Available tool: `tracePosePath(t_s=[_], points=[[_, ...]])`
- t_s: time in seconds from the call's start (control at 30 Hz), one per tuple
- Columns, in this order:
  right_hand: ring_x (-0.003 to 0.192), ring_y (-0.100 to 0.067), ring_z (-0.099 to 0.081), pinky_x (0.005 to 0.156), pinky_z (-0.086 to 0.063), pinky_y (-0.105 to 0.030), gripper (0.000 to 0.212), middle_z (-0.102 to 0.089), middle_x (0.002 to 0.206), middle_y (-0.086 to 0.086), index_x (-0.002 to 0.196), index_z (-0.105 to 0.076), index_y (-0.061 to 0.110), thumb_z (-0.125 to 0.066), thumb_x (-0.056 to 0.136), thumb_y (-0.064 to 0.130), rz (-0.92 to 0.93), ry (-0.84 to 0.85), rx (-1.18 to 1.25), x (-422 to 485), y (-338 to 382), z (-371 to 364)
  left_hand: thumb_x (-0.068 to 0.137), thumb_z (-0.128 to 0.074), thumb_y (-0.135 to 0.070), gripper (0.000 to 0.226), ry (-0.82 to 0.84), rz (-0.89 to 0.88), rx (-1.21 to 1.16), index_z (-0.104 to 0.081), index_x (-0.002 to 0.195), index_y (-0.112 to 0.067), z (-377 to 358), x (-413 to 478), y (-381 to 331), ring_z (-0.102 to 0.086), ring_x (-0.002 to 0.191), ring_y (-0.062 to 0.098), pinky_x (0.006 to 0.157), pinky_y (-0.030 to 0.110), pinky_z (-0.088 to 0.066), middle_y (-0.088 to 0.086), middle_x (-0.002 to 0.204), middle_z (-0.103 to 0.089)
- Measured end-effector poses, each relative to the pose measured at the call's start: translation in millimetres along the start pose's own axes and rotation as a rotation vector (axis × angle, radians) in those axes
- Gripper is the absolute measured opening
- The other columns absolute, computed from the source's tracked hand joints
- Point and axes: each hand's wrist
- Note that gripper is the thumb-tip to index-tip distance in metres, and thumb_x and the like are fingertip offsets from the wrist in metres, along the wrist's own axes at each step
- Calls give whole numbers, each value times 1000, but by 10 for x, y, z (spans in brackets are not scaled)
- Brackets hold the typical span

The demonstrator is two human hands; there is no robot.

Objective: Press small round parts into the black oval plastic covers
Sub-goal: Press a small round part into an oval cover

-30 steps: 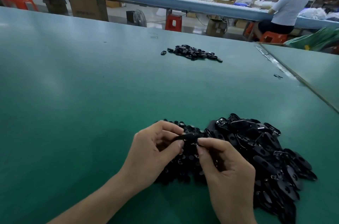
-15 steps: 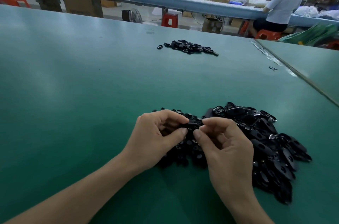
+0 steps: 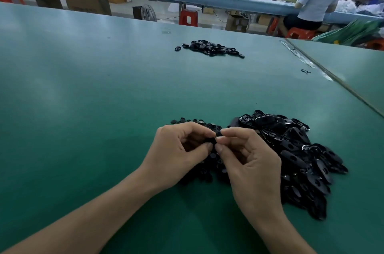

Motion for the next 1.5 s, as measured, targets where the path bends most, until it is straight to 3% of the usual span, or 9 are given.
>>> tracePosePath(t_s=[0.07,0.2,0.43,0.67,0.83,0.93,1.17,1.3,1.5], points=[[82,-10,-71,72,-57,-22,45,-72,85,16,96,-66,37,-74,82,-5,8,-16,-23,-2,7,-1,81,-75,6,28,5,-8,12,-75,91,-19,-5,-2,-10,-75,79,16,76,22,-58,-3,84,-78],[75,-13,-71,65,-59,-30,47,-72,82,13,96,-65,42,-77,82,-1,-12,-28,-27,-11,7,-17,76,-75,-5,22,13,-25,20,-74,89,-23,0,-7,-24,-75,79,14,75,22,-58,-4,84,-78],[74,-8,-71,65,-58,-21,47,-72,81,15,100,-67,43,-77,82,0,-2,-50,-30,-35,7,-31,79,-71,-11,23,6,-106,161,-70,92,-30,-15,-23,-4,-71,75,13,72,28,-58,-10,84,-74],[93,-4,-71,83,-55,-19,44,-74,98,20,106,-74,34,-71,86,-5,149,-41,-139,-58,18,-57,83,-75,-3,32,-31,-113,155,-69,93,-32,5,-17,-8,-71,74,6,71,15,-53,-13,83,-74],[94,2,-70,83,-53,-13,50,-73,98,24,107,-70,43,-68,87,-2,130,-11,-80,-54,39,-55,83,-78,-5,31,-71,-115,183,-68,91,-34,0,-5,-20,-70,74,4,70,13,-53,-15,83,-74],[92,0,-71,83,-55,-18,43,-74,96,21,107,-74,31,-69,87,-6,96,30,-44,-45,16,-25,84,-77,-6,35,-82,-124,221,-65,89,-38,-6,-2,-24,-69,71,1,68,10,-50,-18,83,-73],[106,-4,-60,87,-44,-13,40,-64,110,26,114,-72,34,-77,84,7,116,50,-286,-16,15,24,87,-73,1,31,-41,-49,49,-69,92,-29,3,12,-7,-71,78,7,73,14,-53,-11,86,-75],[93,-1,-67,82,-54,-22,31,-72,96,20,104,-74,35,-74,87,9,38,36,-235,-9,-2,42,85,-73,5,29,9,-11,-54,-71,94,-23,28,13,-13,-71,79,8,73,16,-53,-5,86,-77],[80,-2,-69,69,-56,-21,19,-72,84,21,96,-74,33,-76,86,16,-51,57,-174,10,5,85,81,-77,5,28,17,8,-104,-73,94,-20,39,24,-16,-72,77,8,73,17,-54,-1,85,-77]])
Point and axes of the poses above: each hand's wrist, its own x-axis towards the middle knuckle, its own z-axis out of the back of the hand, y = z × x
